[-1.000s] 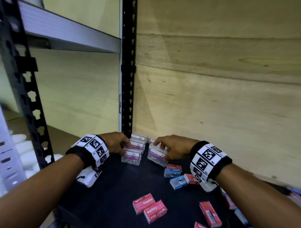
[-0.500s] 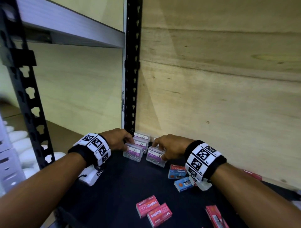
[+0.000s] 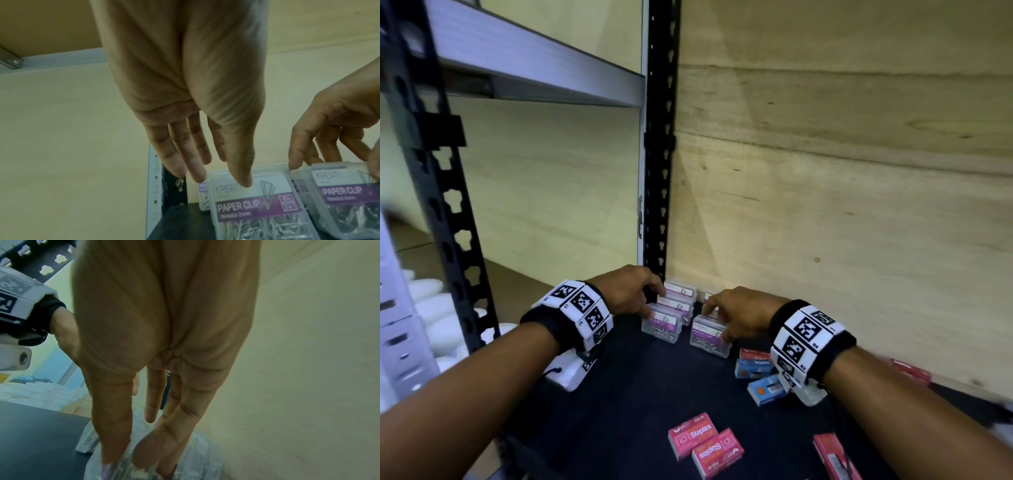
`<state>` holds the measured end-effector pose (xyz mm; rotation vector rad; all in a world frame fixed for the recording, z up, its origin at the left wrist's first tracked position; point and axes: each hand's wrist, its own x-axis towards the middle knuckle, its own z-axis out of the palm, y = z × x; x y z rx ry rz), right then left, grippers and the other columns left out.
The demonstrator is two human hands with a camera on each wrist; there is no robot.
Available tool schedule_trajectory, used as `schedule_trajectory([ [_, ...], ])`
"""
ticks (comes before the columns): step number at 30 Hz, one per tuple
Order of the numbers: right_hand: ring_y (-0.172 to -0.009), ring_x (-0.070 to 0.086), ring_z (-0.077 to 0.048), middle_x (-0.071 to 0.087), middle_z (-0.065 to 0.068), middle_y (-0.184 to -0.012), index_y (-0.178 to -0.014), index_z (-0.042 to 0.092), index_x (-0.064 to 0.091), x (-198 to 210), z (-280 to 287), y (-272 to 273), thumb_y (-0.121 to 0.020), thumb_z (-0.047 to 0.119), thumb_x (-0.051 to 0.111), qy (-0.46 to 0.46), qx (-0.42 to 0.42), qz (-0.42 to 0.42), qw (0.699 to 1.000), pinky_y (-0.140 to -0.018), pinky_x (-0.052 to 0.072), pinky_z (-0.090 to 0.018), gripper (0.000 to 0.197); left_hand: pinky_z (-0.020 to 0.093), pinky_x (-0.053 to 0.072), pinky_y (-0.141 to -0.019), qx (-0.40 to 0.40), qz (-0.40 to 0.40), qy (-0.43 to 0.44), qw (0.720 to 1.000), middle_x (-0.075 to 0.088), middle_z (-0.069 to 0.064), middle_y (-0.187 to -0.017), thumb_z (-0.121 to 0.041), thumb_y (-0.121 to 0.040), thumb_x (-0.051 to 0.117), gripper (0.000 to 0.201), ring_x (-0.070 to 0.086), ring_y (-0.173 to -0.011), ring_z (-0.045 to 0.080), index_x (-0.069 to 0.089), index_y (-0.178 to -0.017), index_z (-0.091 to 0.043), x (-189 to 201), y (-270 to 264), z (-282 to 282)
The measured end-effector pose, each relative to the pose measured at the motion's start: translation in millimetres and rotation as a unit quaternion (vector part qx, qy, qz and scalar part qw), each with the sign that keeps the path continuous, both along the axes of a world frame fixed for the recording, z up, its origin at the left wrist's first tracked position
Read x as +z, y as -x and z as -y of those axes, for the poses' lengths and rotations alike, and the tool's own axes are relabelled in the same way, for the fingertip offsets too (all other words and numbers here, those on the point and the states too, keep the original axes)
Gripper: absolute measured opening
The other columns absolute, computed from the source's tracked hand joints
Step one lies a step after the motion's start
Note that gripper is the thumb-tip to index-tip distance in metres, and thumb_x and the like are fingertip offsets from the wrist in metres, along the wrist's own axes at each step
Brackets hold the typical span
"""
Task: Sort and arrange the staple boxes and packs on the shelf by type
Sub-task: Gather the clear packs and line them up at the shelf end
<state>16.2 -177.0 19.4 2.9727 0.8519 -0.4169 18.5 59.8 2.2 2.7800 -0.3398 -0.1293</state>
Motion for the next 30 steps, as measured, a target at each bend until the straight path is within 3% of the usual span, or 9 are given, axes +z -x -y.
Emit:
schedule_trajectory([
  [3,-0.107,0.059,-0.019,0.062,0.0,-0.124,-0.142,0.024,0.048,8.1,7.1,2.7,-0.084,0.019,0.077,-0.019,-0.013,0.005,1.0,-0.092,0.049,-0.031,0.065,0.014,0.045,-0.067,-0.016,0.021,-0.004,1.0,0.054,-0.006,-0.12,-0.023,-0.082,0.077,0.042,0.06,-0.098,0.008,0.062,-0.121,-0.026,9.1,4.5,6.8],
  [8,-0.099,0.057,-0.016,0.063,0.002,-0.124,-0.14,0.023,0.048,31.5,41.1,13.5,-0.085,0.023,0.076,-0.016,-0.026,0.03,0.999,-0.086,0.046,-0.028,0.062,0.025,0.051,-0.081,-0.038,0.039,-0.008,0.998,0.056,-0.004,-0.111,-0.029,-0.08,0.079,0.042,0.059,-0.096,0.007,0.062,-0.118,-0.03,24.0,9.4,33.4],
  [17,-0.102,0.055,-0.014,0.061,0.006,-0.122,-0.138,0.025,0.049,44.8,150.1,48.2,-0.088,0.028,0.073,0.002,-0.129,0.043,0.991,-0.09,0.046,-0.03,0.056,0.019,0.049,-0.073,-0.134,0.035,-0.028,0.99,0.06,-0.007,-0.114,-0.037,-0.081,0.077,0.04,0.064,-0.095,0.006,0.063,-0.117,-0.031,35.4,11.2,120.0],
  [21,-0.101,0.054,-0.014,0.061,0.007,-0.12,-0.136,0.026,0.051,45.1,199.2,66.3,-0.088,0.028,0.072,0.01,-0.173,0.045,0.984,-0.088,0.044,-0.028,0.053,0.026,0.052,-0.084,-0.159,0.009,-0.04,0.986,0.06,-0.013,-0.116,-0.045,-0.08,0.075,0.043,0.064,-0.094,0.005,0.062,-0.119,-0.033,32.4,11.5,166.3],
  [26,-0.101,0.054,-0.013,0.058,0.01,-0.111,-0.135,0.027,0.052,42.3,252.3,88.5,-0.088,0.027,0.071,0.011,-0.225,0.035,0.974,-0.085,0.044,-0.027,0.051,0.024,0.049,-0.082,-0.186,-0.022,-0.064,0.98,0.054,-0.019,-0.094,-0.04,-0.084,0.073,0.039,0.062,-0.095,0.009,0.059,-0.12,-0.033,29.6,14.4,218.8],
  [30,-0.099,0.056,-0.013,0.061,0.01,-0.113,-0.131,0.027,0.056,37.1,288.9,104.7,-0.086,0.031,0.073,0.013,-0.267,0.021,0.963,-0.083,0.043,-0.027,0.049,0.026,0.05,-0.086,-0.222,-0.023,-0.093,0.97,0.054,-0.012,-0.116,-0.038,-0.084,0.073,0.039,0.062,-0.099,0.008,0.06,-0.121,-0.034,21.8,4.9,250.7],
])
